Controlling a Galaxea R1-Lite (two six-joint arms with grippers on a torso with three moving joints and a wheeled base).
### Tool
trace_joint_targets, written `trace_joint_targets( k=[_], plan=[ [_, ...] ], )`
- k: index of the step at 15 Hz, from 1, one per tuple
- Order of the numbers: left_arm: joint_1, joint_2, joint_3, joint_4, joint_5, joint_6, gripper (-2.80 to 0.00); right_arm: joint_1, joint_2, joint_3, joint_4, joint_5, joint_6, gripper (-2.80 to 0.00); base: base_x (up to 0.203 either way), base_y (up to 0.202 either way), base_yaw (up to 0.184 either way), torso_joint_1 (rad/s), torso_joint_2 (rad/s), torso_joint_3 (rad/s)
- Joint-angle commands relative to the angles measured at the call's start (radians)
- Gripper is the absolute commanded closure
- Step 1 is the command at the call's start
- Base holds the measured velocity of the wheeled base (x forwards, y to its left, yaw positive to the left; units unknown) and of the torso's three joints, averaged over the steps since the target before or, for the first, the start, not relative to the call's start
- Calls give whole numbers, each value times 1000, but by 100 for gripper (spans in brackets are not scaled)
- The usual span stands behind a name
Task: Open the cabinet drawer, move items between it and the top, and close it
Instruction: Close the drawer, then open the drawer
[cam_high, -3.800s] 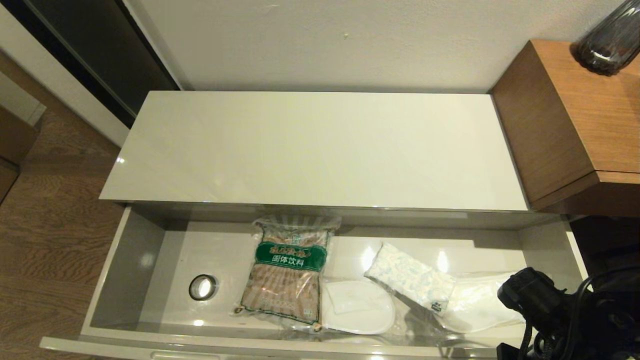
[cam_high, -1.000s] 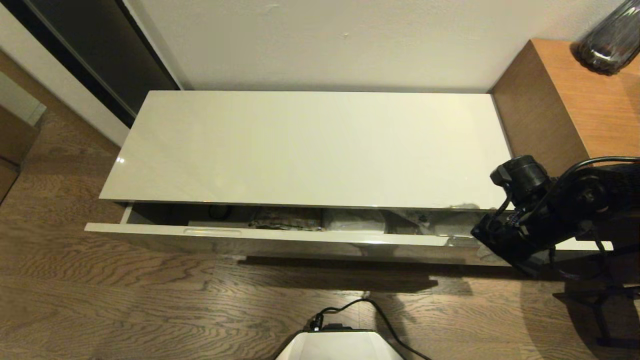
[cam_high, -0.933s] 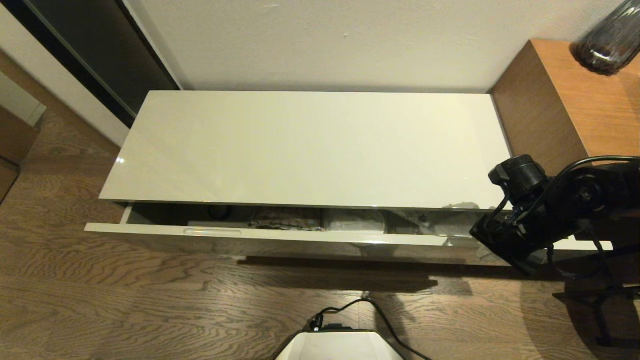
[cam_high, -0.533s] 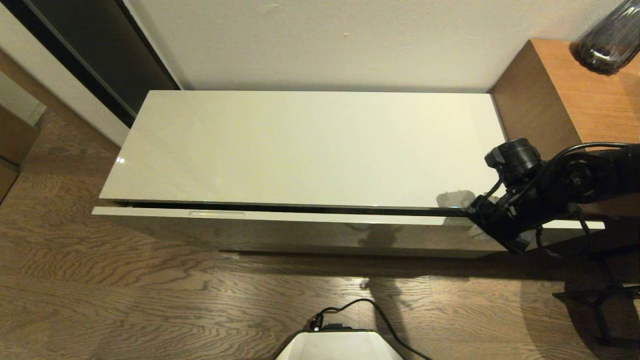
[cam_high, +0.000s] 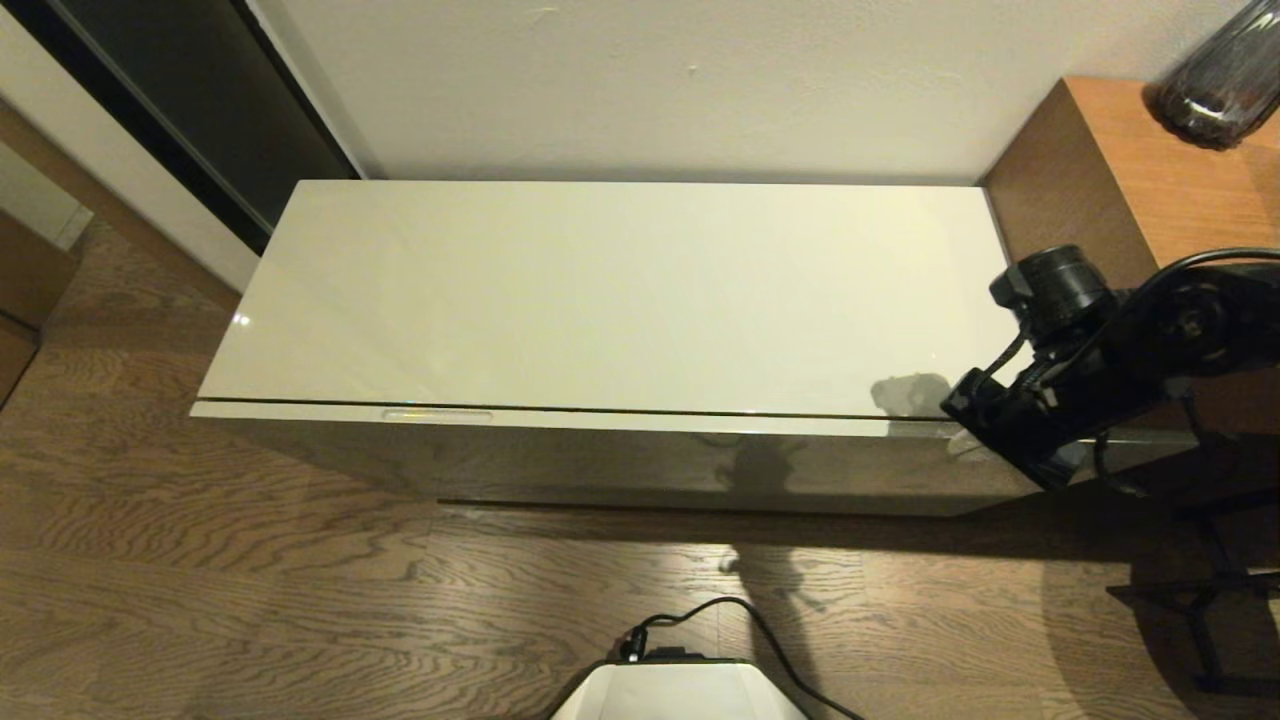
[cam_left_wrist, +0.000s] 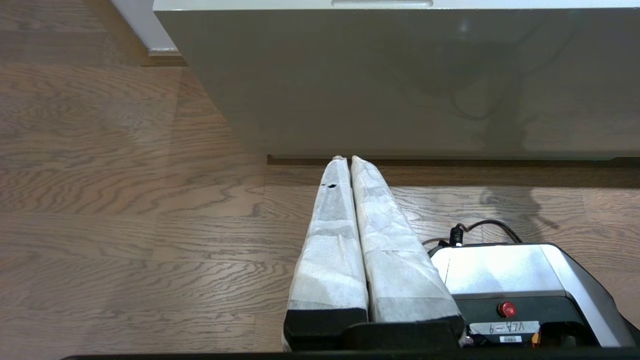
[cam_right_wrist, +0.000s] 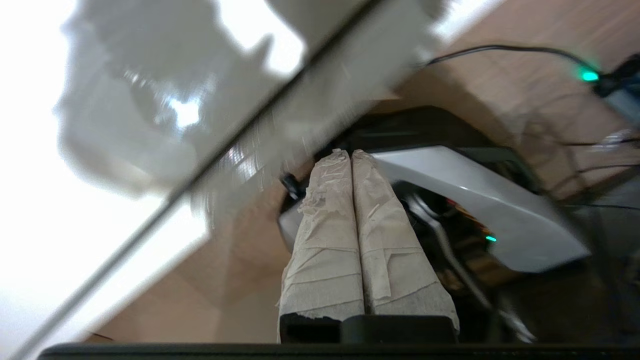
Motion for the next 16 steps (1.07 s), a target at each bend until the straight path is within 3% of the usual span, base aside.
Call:
trace_joint_targets(
  k=[1, 5, 10, 11, 13, 15, 16],
  plan=[
    [1, 0, 0, 0, 0, 0, 0, 1, -198, -14, 131, -30, -45, 0, 0, 0, 0, 0, 0, 0],
    [1, 0, 0, 0, 0, 0, 0, 3, -611, -33, 491, -108, -122, 0, 0, 0, 0, 0, 0, 0],
    [1, 0, 0, 0, 0, 0, 0, -10, -1081, -18, 938, -131, -104, 0, 0, 0, 0, 0, 0, 0],
    [1, 0, 0, 0, 0, 0, 0, -38, -1136, -24, 1005, -123, -138, 0, 0, 0, 0, 0, 0, 0],
    [1, 0, 0, 0, 0, 0, 0, -137, -1260, -29, 1048, -63, -304, 0, 0, 0, 0, 0, 0, 0],
    [1, 0, 0, 0, 0, 0, 0, -194, -1401, 64, 1056, -33, -511, 0, 0, 0, 0, 0, 0, 0],
    [1, 0, 0, 0, 0, 0, 0, -199, -1438, 131, 1024, -43, -555, 0, 0, 0, 0, 0, 0, 0]
  ],
)
